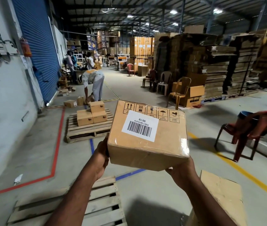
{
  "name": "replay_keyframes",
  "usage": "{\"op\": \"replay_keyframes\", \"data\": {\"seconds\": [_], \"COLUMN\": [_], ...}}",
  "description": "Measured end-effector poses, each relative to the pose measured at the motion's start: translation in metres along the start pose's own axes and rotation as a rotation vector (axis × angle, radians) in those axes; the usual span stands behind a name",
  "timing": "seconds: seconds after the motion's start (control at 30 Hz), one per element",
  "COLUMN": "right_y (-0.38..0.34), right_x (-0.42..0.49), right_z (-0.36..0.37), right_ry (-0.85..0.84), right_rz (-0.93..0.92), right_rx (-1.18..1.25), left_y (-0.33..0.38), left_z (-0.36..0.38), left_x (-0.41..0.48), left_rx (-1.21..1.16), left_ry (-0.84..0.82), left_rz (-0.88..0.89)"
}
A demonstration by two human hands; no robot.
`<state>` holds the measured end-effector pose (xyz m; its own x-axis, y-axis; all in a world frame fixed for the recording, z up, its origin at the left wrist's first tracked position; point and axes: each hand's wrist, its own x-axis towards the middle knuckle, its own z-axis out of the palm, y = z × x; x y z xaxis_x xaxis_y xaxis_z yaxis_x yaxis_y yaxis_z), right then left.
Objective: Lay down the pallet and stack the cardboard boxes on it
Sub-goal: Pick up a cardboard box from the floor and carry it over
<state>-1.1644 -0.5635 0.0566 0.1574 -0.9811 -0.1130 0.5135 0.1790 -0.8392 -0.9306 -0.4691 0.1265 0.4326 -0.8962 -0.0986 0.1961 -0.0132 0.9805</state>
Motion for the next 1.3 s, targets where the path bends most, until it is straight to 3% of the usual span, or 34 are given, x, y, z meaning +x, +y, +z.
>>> {"op": "replay_keyframes", "data": {"seconds": [0.23, 0.37, 0.47, 0.7, 0.8, 0.87, 1.03, 1.13, 1.23, 1.3], "right_y": [-0.008, -0.026, -0.042, -0.07, -0.075, -0.078, -0.086, -0.082, -0.074, -0.07], "right_x": [-0.004, -0.01, -0.014, -0.043, -0.036, -0.031, -0.03, -0.032, -0.036, -0.04], "right_z": [0.002, 0.014, 0.026, 0.069, 0.083, 0.092, 0.11, 0.118, 0.126, 0.128], "right_ry": [0.019, -0.099, -0.214, -0.461, -0.274, -0.143, -0.453, -0.629, -0.632, -0.634], "right_rz": [0.01, -0.074, -0.235, -0.379, -0.546, -0.404, -0.034, 0.021, 0.025, 0.017], "right_rx": [-0.235, -0.436, -0.547, -0.735, -1.083, -1.325, -1.014, -0.875, -0.786, -0.759], "left_y": [-0.014, -0.013, -0.014, -0.039, -0.054, -0.063, -0.092, -0.067, -0.03, -0.017], "left_z": [-0.024, -0.028, -0.028, -0.043, -0.047, -0.045, -0.052, -0.044, -0.037, -0.05], "left_x": [0.019, 0.018, 0.022, 0.022, 0.021, 0.017, 0.02, -0.004, -0.025, -0.025], "left_rx": [-0.014, -0.076, -0.153, -0.174, -0.295, -0.325, -0.326, -0.418, -0.487, -0.626], "left_ry": [-0.001, -0.08, 0.03, 0.251, 0.221, 0.213, 0.164, -0.062, -0.286, -0.296], "left_rz": [-0.011, 0.086, 0.111, 0.072, -0.021, -0.051, -0.031, -0.128, -0.019, 0.008]}}
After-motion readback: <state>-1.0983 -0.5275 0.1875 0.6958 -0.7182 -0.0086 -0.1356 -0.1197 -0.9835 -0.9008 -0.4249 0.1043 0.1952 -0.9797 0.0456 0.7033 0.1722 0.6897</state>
